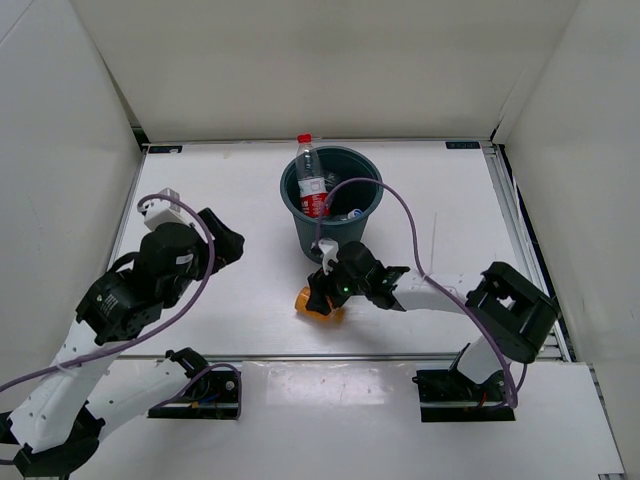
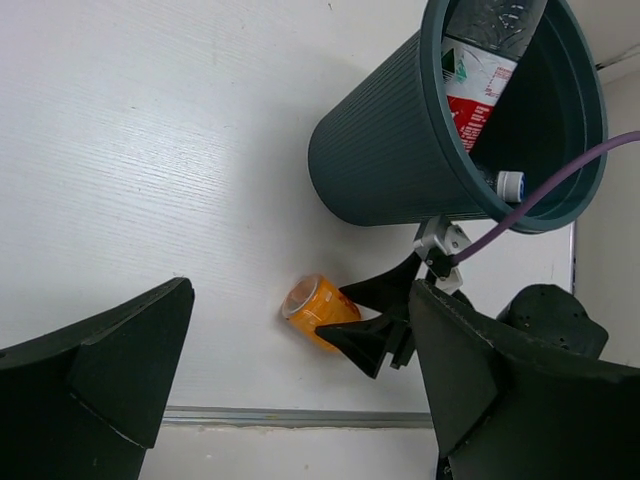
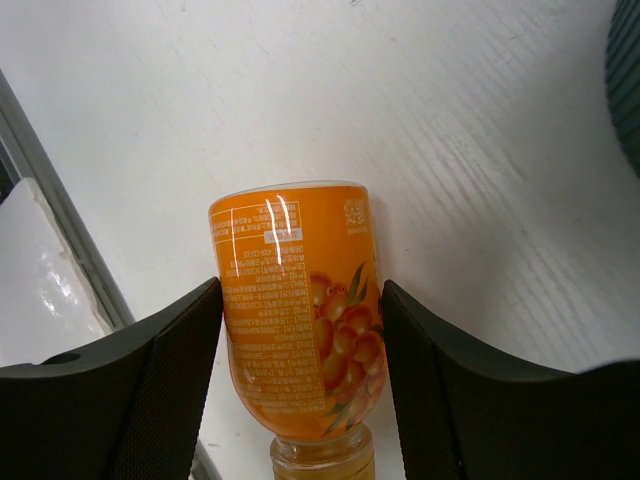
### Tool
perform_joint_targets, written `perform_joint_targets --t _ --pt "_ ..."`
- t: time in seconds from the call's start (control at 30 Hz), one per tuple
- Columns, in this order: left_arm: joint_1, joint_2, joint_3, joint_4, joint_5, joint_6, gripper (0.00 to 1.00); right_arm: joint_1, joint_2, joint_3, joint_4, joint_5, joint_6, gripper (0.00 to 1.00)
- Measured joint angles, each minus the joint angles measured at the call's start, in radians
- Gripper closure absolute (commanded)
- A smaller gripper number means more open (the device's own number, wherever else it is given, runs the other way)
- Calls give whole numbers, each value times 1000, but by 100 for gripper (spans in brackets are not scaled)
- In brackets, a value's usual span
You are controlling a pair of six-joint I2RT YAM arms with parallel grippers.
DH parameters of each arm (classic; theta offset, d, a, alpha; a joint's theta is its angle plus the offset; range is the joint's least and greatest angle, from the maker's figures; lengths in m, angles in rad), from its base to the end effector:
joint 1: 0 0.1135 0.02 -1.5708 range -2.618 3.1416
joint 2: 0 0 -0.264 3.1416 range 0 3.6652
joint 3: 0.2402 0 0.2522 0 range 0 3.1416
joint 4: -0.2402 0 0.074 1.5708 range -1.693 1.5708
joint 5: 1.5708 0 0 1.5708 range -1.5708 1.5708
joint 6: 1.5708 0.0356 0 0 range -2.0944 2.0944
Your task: Put the plastic bottles in the bin
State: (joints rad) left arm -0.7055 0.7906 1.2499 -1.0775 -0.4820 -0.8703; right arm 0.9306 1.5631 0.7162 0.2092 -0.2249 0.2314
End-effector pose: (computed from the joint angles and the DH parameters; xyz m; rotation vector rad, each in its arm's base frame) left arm 0.0969 -0.0609 0.4023 -0.4424 2.0908 -0.4078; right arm 0.1803 0.2554 0.1690 -0.9242 2.1475 0.8656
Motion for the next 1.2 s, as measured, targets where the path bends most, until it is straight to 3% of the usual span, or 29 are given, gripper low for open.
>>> perform_joint_targets --t 0.13,0.23,0.4,0.7,0.87,1.03,1.2 --pt "0 -32 0 -12 0 -13 0 17 -5 -14 15 12 36 38" --pt "0 -58 0 -22 0 -23 0 30 -13 -27 26 13 59 56" --pt "0 -84 0 -41 -1 -39 0 80 -52 -50 1 16 93 63" --pt "0 -122 5 -75 -8 -59 0 217 -219 -4 -365 123 107 76" --pt "0 -139 8 -85 -8 -67 0 227 -350 124 -517 188 112 83" --pt "0 -167 8 -100 -8 -79 0 227 -404 359 -619 298 86 89" --pt "0 -192 7 -106 -10 -88 0 176 -411 568 -628 447 6 92"
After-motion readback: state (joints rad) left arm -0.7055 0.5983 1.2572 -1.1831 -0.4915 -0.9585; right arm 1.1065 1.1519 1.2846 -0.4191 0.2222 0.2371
